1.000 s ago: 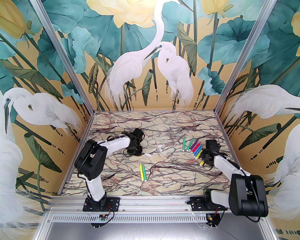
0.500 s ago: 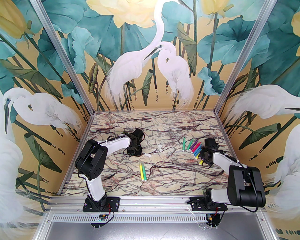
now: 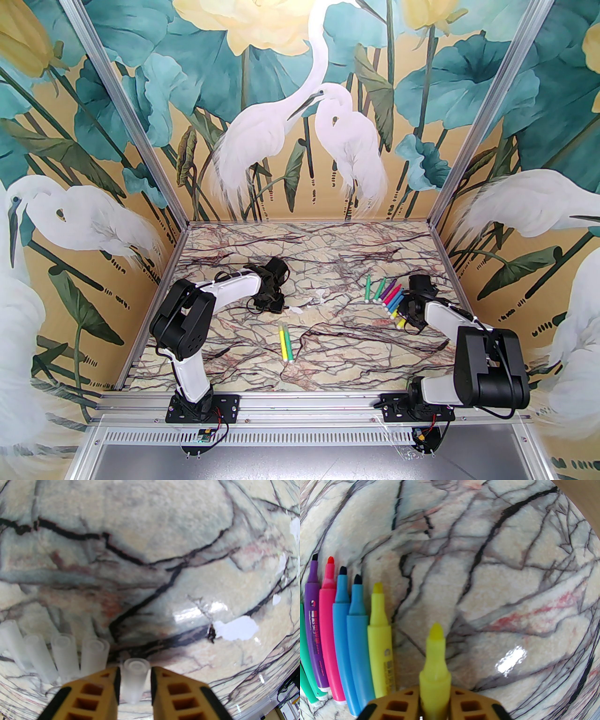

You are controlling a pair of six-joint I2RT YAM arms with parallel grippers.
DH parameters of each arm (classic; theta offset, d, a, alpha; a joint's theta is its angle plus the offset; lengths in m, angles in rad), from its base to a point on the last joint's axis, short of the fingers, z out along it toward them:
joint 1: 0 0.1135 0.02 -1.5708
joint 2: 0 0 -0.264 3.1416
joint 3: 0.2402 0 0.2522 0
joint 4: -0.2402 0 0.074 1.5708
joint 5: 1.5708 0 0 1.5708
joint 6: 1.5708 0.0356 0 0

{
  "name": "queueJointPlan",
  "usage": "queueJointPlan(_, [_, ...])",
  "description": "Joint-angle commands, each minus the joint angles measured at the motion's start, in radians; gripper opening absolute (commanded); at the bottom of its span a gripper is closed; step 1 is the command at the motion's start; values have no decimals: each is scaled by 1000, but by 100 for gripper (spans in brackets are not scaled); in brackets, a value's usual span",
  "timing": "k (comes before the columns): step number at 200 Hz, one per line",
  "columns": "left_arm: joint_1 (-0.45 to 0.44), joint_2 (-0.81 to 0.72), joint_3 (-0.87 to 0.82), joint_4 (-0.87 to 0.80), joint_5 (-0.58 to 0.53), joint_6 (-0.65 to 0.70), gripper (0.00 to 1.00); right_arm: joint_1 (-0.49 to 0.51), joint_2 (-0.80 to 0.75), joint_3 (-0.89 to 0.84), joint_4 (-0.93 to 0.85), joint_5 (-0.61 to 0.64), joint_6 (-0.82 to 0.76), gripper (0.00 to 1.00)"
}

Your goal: Open the pen caps

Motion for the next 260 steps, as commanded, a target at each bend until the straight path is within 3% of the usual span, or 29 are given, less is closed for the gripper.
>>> queueJointPlan(1, [-8, -27, 20, -22, 4, 3, 29, -3, 11, 11, 48, -19, -4, 31])
queueJointPlan(31, [-8, -69, 11, -15, 10, -5, 33, -3, -33, 13, 24, -25, -28, 35])
queueJointPlan(65, [-8, -154, -20, 18, 33, -14, 46, 13, -134, 3, -3, -36, -63, 42])
queueJointPlan(108, [-5, -302, -93, 90, 64, -40, 60, 109, -239, 45, -122, 28, -107, 46])
queueJointPlan(140, [25, -417, -164, 147, 94, -66, 67, 237, -257, 113, -190, 20, -166, 48])
queueJointPlan(184, [139, -566, -302, 236, 174, -90, 78, 445, -269, 195, -210, -3, -159, 51])
queueJointPlan(209, [191, -634, -366, 249, 157, -107, 84, 564, -210, 272, -239, -3, -177, 52])
queueJointPlan(260, [242, -712, -459, 298, 102, -155, 85, 776, -6, 423, -238, -37, -160, 52])
